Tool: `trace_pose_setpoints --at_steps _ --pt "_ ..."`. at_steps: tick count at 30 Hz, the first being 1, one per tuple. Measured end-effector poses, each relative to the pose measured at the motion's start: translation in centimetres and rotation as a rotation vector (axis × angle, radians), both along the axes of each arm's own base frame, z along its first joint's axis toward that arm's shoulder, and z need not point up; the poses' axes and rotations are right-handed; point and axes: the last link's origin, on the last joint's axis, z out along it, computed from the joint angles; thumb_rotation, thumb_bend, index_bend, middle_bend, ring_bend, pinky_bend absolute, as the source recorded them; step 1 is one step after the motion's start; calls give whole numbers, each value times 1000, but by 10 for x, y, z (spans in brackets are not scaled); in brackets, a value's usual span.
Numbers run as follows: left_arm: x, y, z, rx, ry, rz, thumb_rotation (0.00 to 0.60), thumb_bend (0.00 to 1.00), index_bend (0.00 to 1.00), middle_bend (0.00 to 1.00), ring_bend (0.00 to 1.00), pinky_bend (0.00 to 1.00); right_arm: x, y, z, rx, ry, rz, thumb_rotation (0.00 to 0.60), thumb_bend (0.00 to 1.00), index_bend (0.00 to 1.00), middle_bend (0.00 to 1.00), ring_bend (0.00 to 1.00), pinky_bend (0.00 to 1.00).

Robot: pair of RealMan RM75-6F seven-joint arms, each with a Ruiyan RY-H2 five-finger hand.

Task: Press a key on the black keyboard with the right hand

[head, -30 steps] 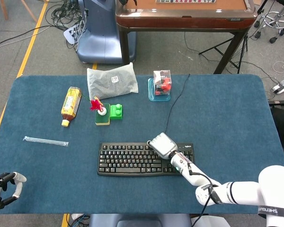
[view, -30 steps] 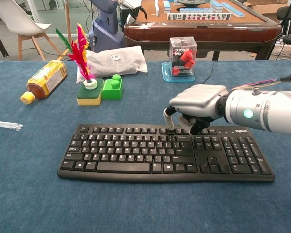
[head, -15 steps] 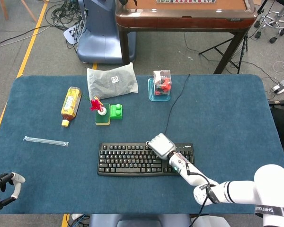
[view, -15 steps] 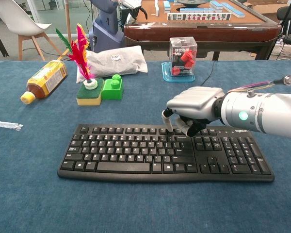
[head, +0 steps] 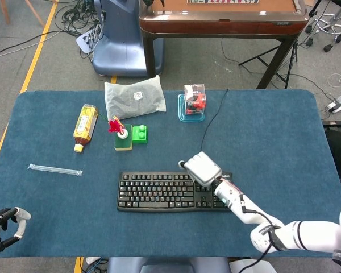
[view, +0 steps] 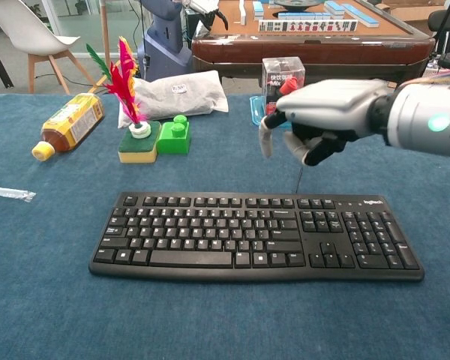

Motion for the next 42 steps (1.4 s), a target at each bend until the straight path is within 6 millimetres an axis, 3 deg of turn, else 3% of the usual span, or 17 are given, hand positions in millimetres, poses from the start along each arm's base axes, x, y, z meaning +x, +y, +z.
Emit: trace_pose_setpoints --at_steps 4,6,9,16,21,26,32,42 --pt "1 0 0 9 -3 -5 600 469 573 661 571 706 -8 9 27 -22 -65 19 600 821 474 757 674 975" --pt "2 0 1 21 -8 -13 600 469 566 661 560 706 -14 16 37 -32 -84 28 600 791 474 691 585 882" --pt "4 -1 2 44 -17 -26 600 469 562 648 540 706 -31 29 59 -70 -95 38 600 790 474 652 529 776" --pt "5 -2 0 53 -12 -33 600 469 562 629 534 706 -81 71 99 -161 -132 -30 600 788 475 625 511 746" --pt "5 -1 0 56 -10 -35 600 469 561 611 517 705 -116 99 116 -225 -163 -123 600 785 474 623 509 746" --pt "5 -1 -2 55 2 -32 600 469 547 549 442 628 -148 126 127 -281 -162 -215 600 783 474 610 497 739" --pt "4 0 -5 24 39 -14 600 469 543 546 440 625 -167 147 136 -307 -175 -257 600 782 475 608 496 738" --pt "6 1 -7 7 56 -4 600 469 543 546 440 625 -183 153 139 -291 -192 -283 600 781 475 608 495 738"
